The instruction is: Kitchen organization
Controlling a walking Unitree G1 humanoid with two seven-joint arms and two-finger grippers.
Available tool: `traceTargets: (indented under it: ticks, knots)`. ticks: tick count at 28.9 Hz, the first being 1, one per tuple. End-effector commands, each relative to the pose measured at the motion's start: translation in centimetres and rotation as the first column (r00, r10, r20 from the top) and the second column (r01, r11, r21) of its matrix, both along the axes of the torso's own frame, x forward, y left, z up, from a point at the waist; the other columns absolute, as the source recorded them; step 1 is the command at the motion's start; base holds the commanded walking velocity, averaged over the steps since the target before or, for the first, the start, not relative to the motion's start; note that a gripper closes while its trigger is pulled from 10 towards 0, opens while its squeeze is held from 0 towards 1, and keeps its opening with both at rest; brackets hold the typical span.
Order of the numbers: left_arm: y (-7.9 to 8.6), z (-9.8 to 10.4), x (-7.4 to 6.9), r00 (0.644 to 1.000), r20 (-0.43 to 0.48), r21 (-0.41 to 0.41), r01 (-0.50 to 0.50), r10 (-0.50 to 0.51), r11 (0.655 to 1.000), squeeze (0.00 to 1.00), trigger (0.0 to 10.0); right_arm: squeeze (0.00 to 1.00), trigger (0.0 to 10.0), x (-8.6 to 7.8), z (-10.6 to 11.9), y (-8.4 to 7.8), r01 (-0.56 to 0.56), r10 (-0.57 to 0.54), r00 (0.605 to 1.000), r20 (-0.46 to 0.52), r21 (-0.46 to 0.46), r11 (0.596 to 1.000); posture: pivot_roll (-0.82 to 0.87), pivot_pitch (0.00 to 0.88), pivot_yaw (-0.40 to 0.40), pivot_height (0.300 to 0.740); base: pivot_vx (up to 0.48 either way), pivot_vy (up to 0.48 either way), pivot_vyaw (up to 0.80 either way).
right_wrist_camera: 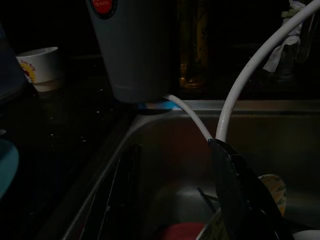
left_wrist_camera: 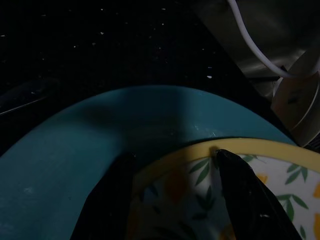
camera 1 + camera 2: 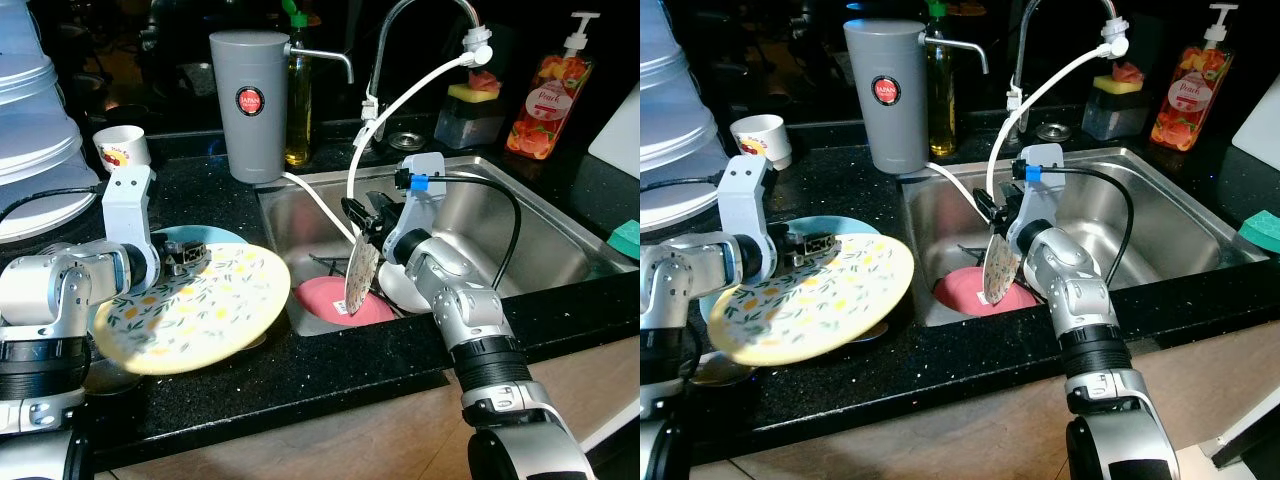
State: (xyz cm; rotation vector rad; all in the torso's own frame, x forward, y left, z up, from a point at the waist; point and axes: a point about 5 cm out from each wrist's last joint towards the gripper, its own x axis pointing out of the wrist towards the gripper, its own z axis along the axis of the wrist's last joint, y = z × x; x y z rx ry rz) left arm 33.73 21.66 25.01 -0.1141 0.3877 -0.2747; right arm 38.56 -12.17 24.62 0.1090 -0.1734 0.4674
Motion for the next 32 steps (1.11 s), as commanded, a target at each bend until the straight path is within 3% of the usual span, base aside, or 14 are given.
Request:
traceTargets:
  ticks: [1, 3, 4, 5, 6, 7, 8, 9, 22, 23, 27, 28, 29, 32]
  knots:
    - [-0.1, -0.6, -0.1, 1.0, -0.031, -0.011, 0.0, 0.0, 1.0, 0.0, 10.0, 0.0, 10.0, -0.1, 0.6, 0.4, -0.027, 0.027, 1.0, 0.005, 0.033, 0.999, 0.08, 0.047, 0.02, 0.74, 0.0, 0.0, 0.0]
    - [0.0, -0.8, -0.2, 0.999, -0.04, 0.012, -0.007, 0.007, 1.0, 0.0, 10.0, 0.0, 10.0, -0.4, 0.6, 0.9, -0.122, 0.135, 0.989, -0.065, 0.177, 0.977, 0.08, 0.048, 0.019, 0.74, 0.0, 0.0, 0.0]
    - [0.1, -0.9, -0.3, 0.999, -0.042, 0.018, -0.011, 0.012, 1.0, 0.0, 10.0, 0.18, 10.0, -0.5, 0.5, 1.2, -0.163, 0.184, 0.978, -0.094, 0.2, 0.966, 0.08, 0.048, 0.019, 0.74, 0.0, 0.0, 0.0]
    - [0.1, -0.9, -0.3, 0.999, -0.042, 0.018, -0.011, 0.012, 1.0, 0.0, 10.0, 0.18, 10.0, -0.5, 0.5, 1.2, -0.163, 0.184, 0.978, -0.094, 0.2, 0.966, 0.08, 0.048, 0.019, 0.74, 0.0, 0.0, 0.0]
    - [0.1, -1.0, -0.3, 0.999, -0.044, 0.025, -0.015, 0.016, 1.0, 0.0, 10.0, 1.0, 10.0, -0.8, 0.1, 1.7, -0.212, 0.244, 0.959, -0.147, 0.204, 0.956, 0.08, 0.048, 0.019, 0.74, 0.0, 0.0, 0.0]
    - [0.1, -1.1, -0.4, 0.999, -0.047, 0.031, -0.015, 0.017, 0.999, 0.0, 10.0, 1.0, 10.0, -1.4, -0.6, 2.5, -0.296, 0.348, 0.907, -0.236, 0.23, 0.927, 0.08, 0.055, 0.017, 0.74, 0.0, 0.0, 0.0]
    - [0.1, -1.1, -0.4, 0.999, -0.048, 0.03, -0.015, 0.016, 0.999, 0.0, 10.0, 1.0, 10.0, -1.6, -0.8, 2.8, -0.322, 0.381, 0.888, -0.257, 0.244, 0.915, 0.08, 0.055, 0.017, 0.74, 0.0, 0.0, 0.0]
    - [0.1, -1.2, -0.4, 0.999, -0.048, 0.031, -0.014, 0.015, 0.999, 0.0, 10.0, 1.0, 10.0, -2.3, -1.0, 3.4, -0.386, 0.469, 0.833, -0.293, 0.3, 0.872, 0.08, 0.058, 0.018, 0.74, 0.0, 0.0, 0.0]
    - [0.1, -1.2, -0.4, 0.999, -0.047, 0.035, -0.011, 0.013, 0.999, 0.0, 10.0, 1.0, 10.0, -3.8, -0.6, 5.2, -0.492, 0.635, 0.683, -0.361, 0.415, 0.765, 0.08, 0.058, 0.018, 0.74, 0.0, 0.0, 0.0]
    - [0.1, -1.3, -0.4, 0.999, -0.048, 0.037, -0.011, 0.013, 0.999, 0.0, 10.0, 0.0, 10.0, -4.1, 0.0, 5.6, -0.508, 0.679, 0.647, -0.348, 0.466, 0.724, 0.08, 0.058, 0.018, 0.74, 0.0, 0.0, 0.0]
    - [0.1, -1.2, -0.4, 0.999, -0.048, 0.038, -0.013, 0.015, 0.999, 0.0, 10.0, 0.0, 10.0, -4.7, 1.0, 6.3, -0.544, 0.748, 0.586, -0.311, 0.532, 0.648, 0.08, 0.062, 0.017, 0.74, 0.0, 0.0, 0.0]
    - [0.1, -1.2, -0.4, 0.999, -0.048, 0.038, -0.013, 0.015, 0.999, 0.0, 10.0, 0.0, 10.0, -4.7, 1.0, 6.3, -0.544, 0.748, 0.586, -0.311, 0.532, 0.648, 0.08, 0.062, 0.017, 0.74, 0.0, 0.0, 0.0]
    - [0.1, -1.2, -0.4, 0.999, -0.048, 0.038, -0.013, 0.015, 0.999, 0.0, 10.0, 0.0, 10.0, -5.1, 1.2, 6.7, -0.563, 0.777, 0.559, -0.291, 0.555, 0.613, 0.08, 0.062, 0.017, 0.74, 0.0, 0.0, 0.0]
    - [0.1, -1.2, -0.4, 0.999, -0.048, 0.038, -0.012, 0.014, 0.999, 0.0, 10.0, 0.0, 10.0, -5.5, 1.3, 7.2, -0.577, 0.797, 0.535, -0.281, 0.568, 0.587, 0.08, 0.062, 0.018, 0.74, 0.0, 0.0, 0.0]
